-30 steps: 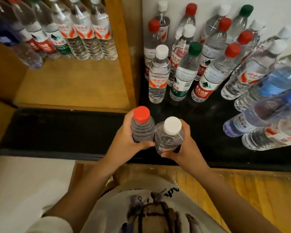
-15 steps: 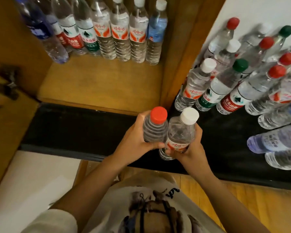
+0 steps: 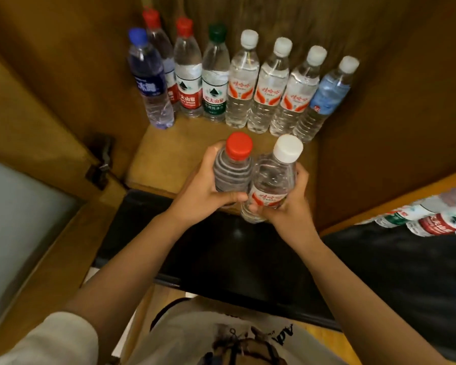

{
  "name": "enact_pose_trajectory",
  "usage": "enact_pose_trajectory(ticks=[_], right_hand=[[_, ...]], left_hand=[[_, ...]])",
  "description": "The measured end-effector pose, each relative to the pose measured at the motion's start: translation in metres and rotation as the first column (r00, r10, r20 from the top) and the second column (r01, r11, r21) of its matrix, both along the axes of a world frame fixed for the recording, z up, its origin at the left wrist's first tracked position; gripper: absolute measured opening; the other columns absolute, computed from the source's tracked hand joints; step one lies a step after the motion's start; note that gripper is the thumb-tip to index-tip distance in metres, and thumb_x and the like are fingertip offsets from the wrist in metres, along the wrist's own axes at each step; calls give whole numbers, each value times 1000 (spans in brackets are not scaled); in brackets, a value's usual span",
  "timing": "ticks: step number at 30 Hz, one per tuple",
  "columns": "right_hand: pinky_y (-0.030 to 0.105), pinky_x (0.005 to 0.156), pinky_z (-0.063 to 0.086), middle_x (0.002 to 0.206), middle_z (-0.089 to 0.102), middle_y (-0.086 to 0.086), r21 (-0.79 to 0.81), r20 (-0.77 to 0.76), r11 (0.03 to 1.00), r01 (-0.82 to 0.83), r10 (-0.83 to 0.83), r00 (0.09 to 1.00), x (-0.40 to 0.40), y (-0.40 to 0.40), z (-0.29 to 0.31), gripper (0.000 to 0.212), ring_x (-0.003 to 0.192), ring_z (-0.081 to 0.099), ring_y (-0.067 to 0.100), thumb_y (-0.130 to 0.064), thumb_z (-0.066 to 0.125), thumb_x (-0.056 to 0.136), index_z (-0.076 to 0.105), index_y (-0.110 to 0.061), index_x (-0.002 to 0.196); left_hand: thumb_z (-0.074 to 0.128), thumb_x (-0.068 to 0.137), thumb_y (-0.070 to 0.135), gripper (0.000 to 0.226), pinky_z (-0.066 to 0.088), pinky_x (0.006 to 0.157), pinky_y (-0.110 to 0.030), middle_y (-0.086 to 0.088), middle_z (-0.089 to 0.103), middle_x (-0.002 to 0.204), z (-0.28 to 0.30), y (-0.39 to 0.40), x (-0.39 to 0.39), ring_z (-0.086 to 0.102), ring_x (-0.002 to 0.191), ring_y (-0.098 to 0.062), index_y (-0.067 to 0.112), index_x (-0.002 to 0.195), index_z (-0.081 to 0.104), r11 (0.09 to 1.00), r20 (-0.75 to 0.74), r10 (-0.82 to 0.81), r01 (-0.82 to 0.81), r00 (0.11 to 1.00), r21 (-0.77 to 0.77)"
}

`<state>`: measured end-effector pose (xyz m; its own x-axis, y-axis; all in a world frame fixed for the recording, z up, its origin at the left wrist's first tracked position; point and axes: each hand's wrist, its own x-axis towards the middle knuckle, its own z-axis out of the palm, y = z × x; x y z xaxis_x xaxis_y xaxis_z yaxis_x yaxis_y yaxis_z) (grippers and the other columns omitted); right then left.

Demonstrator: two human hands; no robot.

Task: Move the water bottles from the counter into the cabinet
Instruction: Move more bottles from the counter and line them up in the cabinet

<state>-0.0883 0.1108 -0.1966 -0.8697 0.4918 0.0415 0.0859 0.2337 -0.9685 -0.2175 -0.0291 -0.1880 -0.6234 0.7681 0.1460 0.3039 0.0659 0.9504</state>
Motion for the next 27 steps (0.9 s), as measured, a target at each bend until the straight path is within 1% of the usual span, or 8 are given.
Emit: enact_pose_trajectory(ticks=[3,7,11,13,15,20,23,27], right_hand=[[7,91,40,116,48,-31,-20,-1,1000,20,-20,1000,-33,-8,-4,89,111,49,-14,1,81,63,25,-39,120],[8,89,41,112,51,-41,-9,33,998,58,-58,998,-65,-18,-14,93,110,51,-12,-3,83,62,24,-42,122],[23,94,43,123,52,-17,-10,53,995,97,-96,994,-88,-30,-22,96,117,53,5,-5,84,61,22,-40,125],[32,100,43,130,50,-4,-16,48,996,87,-86,995,-100,-35,-23,98,122,50,16,-3,83,61,21,-28,133],[29,101,42,130,49,-6,-16,54,997,79,-78,995,-114,-34,-22,100,124,48,14,-2,82,62,19,-18,138],[33,108,35,137,39,11,38,81,992,118,-121,989,-152,-25,-18,103,129,38,19,0,83,60,19,-11,140],[23,102,27,138,28,13,123,141,980,157,-174,975,-175,-21,-15,108,123,27,10,-2,83,60,16,-14,144],[27,101,32,138,31,12,178,168,967,181,-211,963,-199,-13,-10,109,128,34,21,-1,82,60,16,-17,145]], left_hand=[[79,66,7,81,36,92,-5,16,47,117,-2,-4,-30,49,111,12,9,128,28,1000,-21,1,-1,1000,2],[76,64,25,81,36,91,-4,14,47,117,-3,-10,-57,48,111,14,12,127,28,1000,10,-11,11,1000,-7],[75,59,46,90,35,93,-3,16,45,120,-5,-16,-80,46,112,16,18,129,25,1000,50,8,-7,999,-18],[76,54,55,101,37,95,-7,13,47,121,-5,-17,-91,48,112,14,16,131,25,999,97,48,-48,994,-4],[77,50,59,108,38,98,-10,11,49,121,-5,-16,-102,50,112,11,13,132,26,997,118,74,-73,990,-10],[83,51,38,100,25,110,-32,-2,32,119,3,-2,-138,32,123,-16,20,136,35,948,-33,261,-263,965,-178],[85,58,15,88,29,102,-29,1,35,112,7,9,-155,38,116,-17,16,134,41,911,-126,338,-358,933,-205],[87,55,16,89,35,101,-30,-7,47,126,6,19,-162,44,121,-21,16,133,43,841,-210,468,-506,858,-193]])
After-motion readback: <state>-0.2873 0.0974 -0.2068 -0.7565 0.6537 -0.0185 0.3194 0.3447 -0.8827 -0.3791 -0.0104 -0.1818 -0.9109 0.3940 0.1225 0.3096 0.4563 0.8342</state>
